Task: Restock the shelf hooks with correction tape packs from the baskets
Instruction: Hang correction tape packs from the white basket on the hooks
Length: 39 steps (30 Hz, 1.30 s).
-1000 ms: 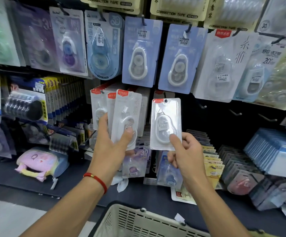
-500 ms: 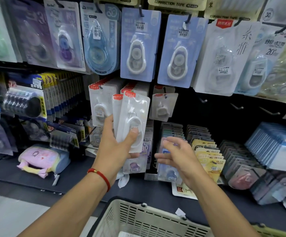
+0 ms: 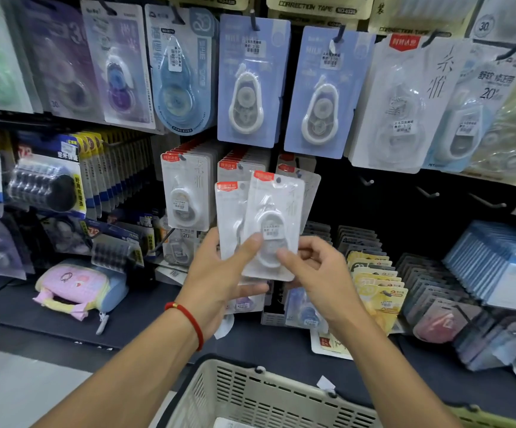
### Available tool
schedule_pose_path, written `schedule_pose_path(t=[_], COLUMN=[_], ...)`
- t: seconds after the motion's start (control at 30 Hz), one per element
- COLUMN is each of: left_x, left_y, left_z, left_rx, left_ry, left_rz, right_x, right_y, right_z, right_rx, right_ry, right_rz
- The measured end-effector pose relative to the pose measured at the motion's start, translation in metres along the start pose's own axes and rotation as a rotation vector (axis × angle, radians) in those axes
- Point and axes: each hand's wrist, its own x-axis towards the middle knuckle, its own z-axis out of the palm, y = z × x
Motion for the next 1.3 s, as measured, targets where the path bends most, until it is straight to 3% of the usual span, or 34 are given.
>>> schedule_pose_path(t=[0.2,0.83,1.1,1.23,1.3], left_x=[0.01,0.012,0.01,0.006,0.004], left_y=[0.001,0.003,0.0,-0.004,-0.004], left_z=[-0.007,-0.011,-0.006,-0.002,0.002], left_rx=[-0.057,-0.056,0.085,0.175,0.165], left_ry=[0.198,0.24,0.149,0.038,0.007], left_rz=[-0.017,0.044,0.098,0.084,0.082], right_x=[0.004,0.004,0.012,0.007,0.004], right_y=[-0.01,-0.014,0.009,0.006,0.002], right_z=[-0.01,-0.001,-0.005,-0.002,0.002], right_rx=[0.037,0.167,0.129,0.011,0.01], right_ry=[0.111,0.25,0.11,-0.134,-0.177], right_rz=[-0.001,0.019,0.393,0.202,0.109])
